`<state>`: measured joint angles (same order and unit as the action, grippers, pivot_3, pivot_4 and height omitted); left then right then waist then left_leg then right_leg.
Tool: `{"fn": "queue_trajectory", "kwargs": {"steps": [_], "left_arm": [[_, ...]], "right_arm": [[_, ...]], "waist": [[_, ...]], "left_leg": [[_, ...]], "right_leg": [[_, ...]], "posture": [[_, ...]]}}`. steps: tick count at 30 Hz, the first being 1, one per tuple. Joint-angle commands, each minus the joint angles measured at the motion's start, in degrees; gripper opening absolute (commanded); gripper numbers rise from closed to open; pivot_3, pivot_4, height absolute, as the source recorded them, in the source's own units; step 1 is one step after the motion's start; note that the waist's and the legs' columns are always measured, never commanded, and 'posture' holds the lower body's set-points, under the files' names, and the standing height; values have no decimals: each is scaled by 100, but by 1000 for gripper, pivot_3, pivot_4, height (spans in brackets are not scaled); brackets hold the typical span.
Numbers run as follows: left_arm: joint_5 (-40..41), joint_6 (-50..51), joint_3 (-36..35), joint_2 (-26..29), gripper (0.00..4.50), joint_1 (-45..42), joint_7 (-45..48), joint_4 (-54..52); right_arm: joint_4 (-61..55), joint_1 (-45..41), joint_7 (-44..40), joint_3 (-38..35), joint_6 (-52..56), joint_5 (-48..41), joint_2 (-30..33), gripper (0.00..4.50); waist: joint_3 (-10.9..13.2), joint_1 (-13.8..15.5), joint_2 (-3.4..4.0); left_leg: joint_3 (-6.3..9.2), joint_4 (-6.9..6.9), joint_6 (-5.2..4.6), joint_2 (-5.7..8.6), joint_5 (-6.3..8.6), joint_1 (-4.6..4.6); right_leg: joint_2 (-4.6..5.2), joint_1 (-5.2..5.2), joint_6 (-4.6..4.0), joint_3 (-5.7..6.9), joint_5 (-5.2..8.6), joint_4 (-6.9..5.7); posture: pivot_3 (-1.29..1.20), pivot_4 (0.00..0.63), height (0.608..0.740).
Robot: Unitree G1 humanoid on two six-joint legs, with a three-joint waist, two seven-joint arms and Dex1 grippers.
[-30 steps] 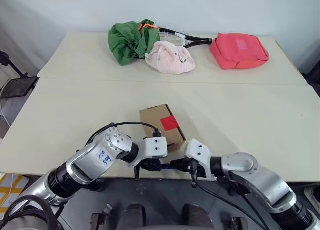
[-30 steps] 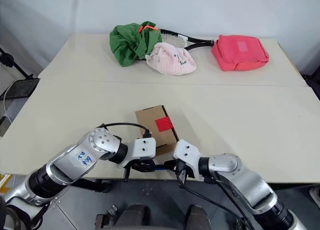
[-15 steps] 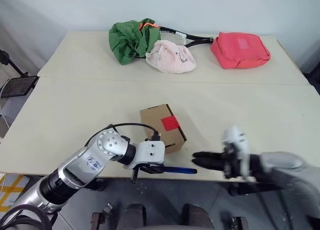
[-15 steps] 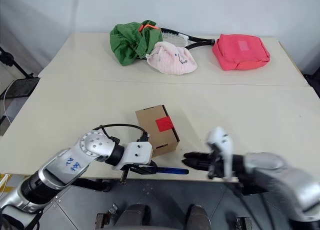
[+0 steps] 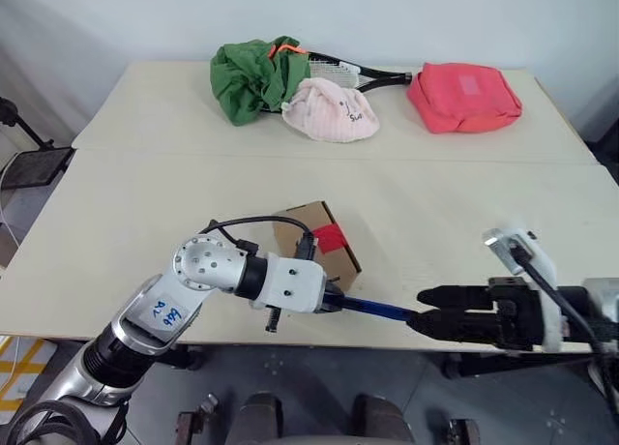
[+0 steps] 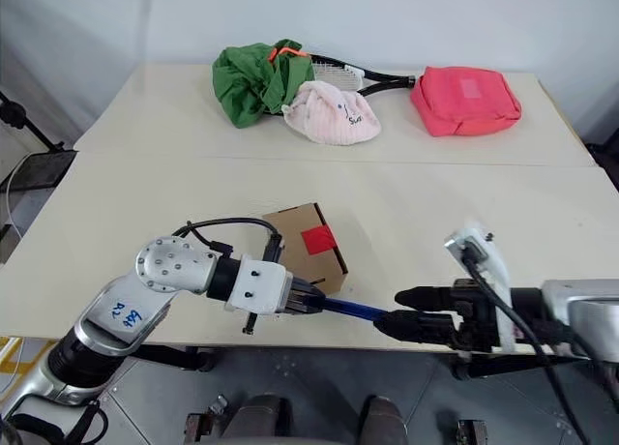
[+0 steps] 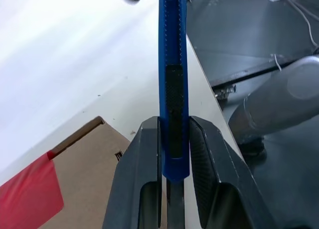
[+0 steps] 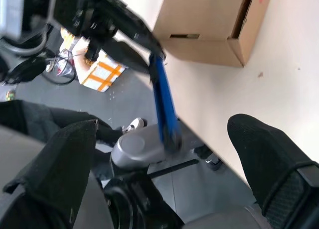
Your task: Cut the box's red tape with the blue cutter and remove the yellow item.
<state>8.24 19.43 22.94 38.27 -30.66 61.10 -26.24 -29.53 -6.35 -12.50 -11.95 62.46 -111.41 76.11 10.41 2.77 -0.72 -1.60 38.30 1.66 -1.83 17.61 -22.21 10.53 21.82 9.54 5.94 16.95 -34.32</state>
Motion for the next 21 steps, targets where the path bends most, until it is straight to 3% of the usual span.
{"fn": "queue_trajectory", "kwargs": {"steps": [1, 8, 21], "left_arm": [[-43, -92, 18, 16, 461, -3, 93, -100], [-121, -23, 29, 1, 461, 10, 82, -99], [-233, 71, 23, -72, 461, -73, 52, -14]], "right_arm": [[126, -659, 421, 787, -61, -135, -85, 4477], [389, -1530, 951, 1748, 51, -159, -520, 4477], [436, -1769, 1619, 2213, -116, -159, -1245, 4477]], "waist": [[0, 0, 0], [0, 21, 0], [0, 14, 0]], "left_leg": [[0, 0, 0, 0, 0, -2], [0, 0, 1, 0, 0, -12], [-1, -1, -1, 0, 2, -16]], "right_leg": [[0, 2, 0, 0, 0, 2], [0, 6, 4, 3, -3, 14], [-1, 7, 7, 3, -9, 23]], "posture": [[0, 150, 740], [0, 150, 740], [0, 150, 740]]}}
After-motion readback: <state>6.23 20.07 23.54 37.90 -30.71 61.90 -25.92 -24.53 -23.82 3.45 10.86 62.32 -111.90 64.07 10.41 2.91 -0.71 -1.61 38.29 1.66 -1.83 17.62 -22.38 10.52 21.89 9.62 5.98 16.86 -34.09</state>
